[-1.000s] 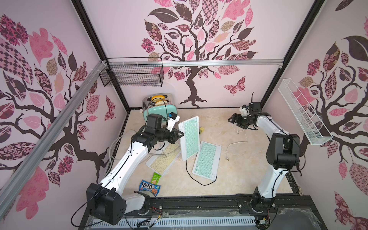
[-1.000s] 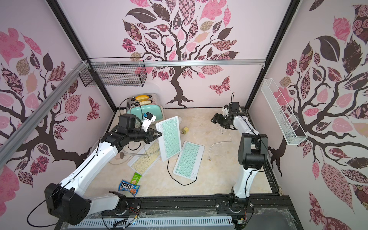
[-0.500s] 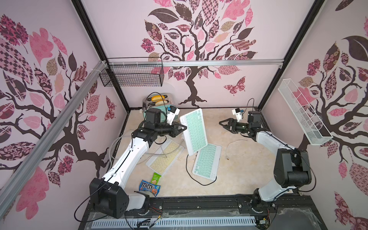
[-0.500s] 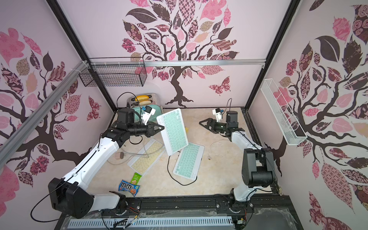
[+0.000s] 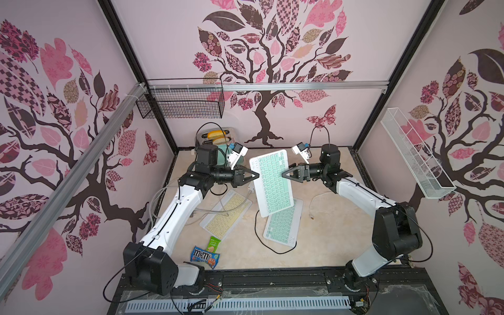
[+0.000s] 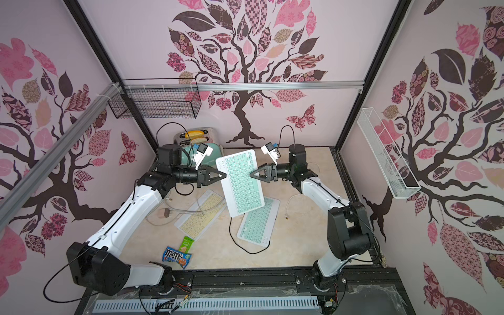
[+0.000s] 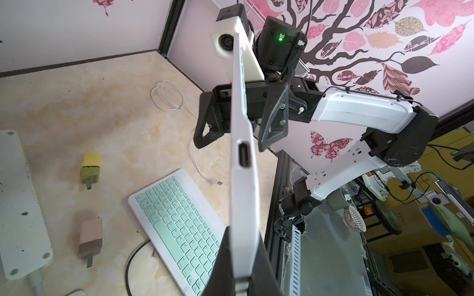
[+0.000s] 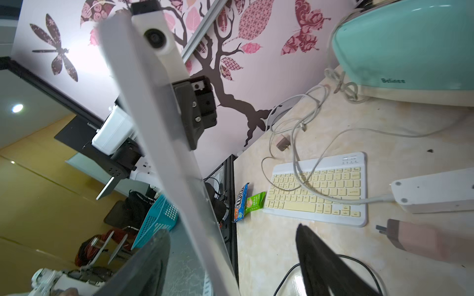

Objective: Unplug the wireless keyboard
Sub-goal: Place the power cord at the center of the board, then place the keyboard at the center of the board.

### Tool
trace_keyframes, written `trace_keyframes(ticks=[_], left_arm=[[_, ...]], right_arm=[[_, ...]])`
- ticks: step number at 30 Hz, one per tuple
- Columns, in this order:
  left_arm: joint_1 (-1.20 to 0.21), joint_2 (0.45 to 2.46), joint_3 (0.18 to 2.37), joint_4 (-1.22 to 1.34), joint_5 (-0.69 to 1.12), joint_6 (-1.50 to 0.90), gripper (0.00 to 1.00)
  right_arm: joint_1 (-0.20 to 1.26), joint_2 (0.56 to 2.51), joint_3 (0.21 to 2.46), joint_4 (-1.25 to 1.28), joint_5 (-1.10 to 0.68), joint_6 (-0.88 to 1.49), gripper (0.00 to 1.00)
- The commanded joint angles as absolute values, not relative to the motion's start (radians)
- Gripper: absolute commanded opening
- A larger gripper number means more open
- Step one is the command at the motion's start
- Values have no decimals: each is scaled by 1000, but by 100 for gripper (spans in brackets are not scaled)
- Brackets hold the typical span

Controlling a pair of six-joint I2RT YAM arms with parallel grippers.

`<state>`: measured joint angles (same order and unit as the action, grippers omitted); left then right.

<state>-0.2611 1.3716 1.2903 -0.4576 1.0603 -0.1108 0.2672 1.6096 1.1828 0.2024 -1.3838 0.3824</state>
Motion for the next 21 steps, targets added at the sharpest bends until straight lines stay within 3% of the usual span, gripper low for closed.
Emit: trace_keyframes(ticks=[1, 16, 18, 21], left_arm=[[-245, 1368, 1322, -408, 1120, -104, 0], [-232, 1404, 1310, -367, 1114, -141, 0], [-230, 1418, 1313, -349, 1106, -160, 2], [-227, 1437, 1315, -338, 1061, -180, 9]], right_arm=[[259, 1613, 1238, 170, -1449, 374, 75], [284, 1663, 1321, -62, -1489, 248, 7], [285, 1663, 1322, -63, -1484, 248, 1], [284, 1661, 1327, -69, -1461, 253, 0]])
